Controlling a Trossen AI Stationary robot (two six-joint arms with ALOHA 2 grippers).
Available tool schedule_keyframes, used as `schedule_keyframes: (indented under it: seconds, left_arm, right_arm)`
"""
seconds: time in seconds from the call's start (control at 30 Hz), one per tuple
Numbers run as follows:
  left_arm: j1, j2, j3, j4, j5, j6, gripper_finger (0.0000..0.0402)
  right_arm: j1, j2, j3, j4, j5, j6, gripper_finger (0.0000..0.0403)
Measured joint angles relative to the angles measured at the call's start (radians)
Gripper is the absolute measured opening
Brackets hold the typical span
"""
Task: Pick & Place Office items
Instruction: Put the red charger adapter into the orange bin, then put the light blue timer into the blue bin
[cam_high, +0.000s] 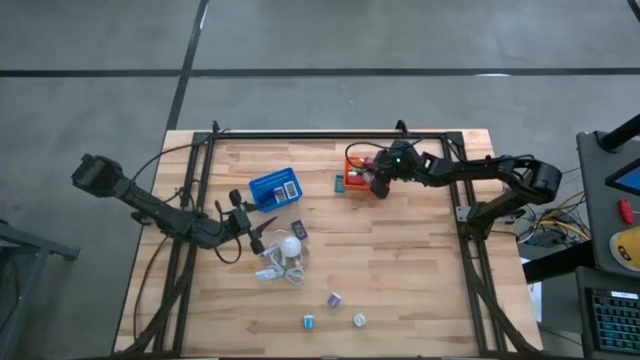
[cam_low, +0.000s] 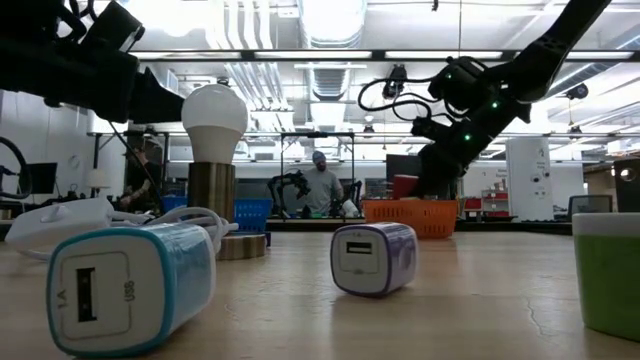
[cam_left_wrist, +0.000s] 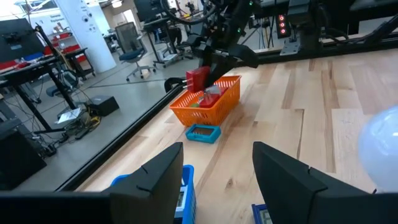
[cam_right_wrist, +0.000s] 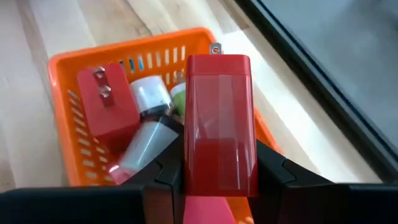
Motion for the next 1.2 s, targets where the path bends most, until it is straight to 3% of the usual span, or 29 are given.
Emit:
schedule_keyframes:
  seconds: [0.2, 0.63, 0.9, 1.2]
  left_arm:
    - [0.000, 0.000, 0.000, 0.000, 0.000, 0.000, 0.0197]
    - [0.000, 0.000, 0.000, -0.001, 0.001, 0.000, 0.0197]
    - [0.000, 0.001, 0.000, -0.001, 0.002, 0.000, 0.0197]
    - [0.000, 0.001, 0.000, -0.001, 0.002, 0.000, 0.0197]
  right_arm:
    - [0.004, -0.002, 0.000, -0.048, 0.101, 0.046, 0.0106]
    - [0.028, -0.002, 0.000, -0.085, 0.101, 0.065, 0.0106]
    - [0.028, -0.020, 0.000, -0.077, 0.103, 0.074, 0.0221]
    - [0.039, -0.136, 0.000, -0.074, 0.103, 0.067, 0.0238]
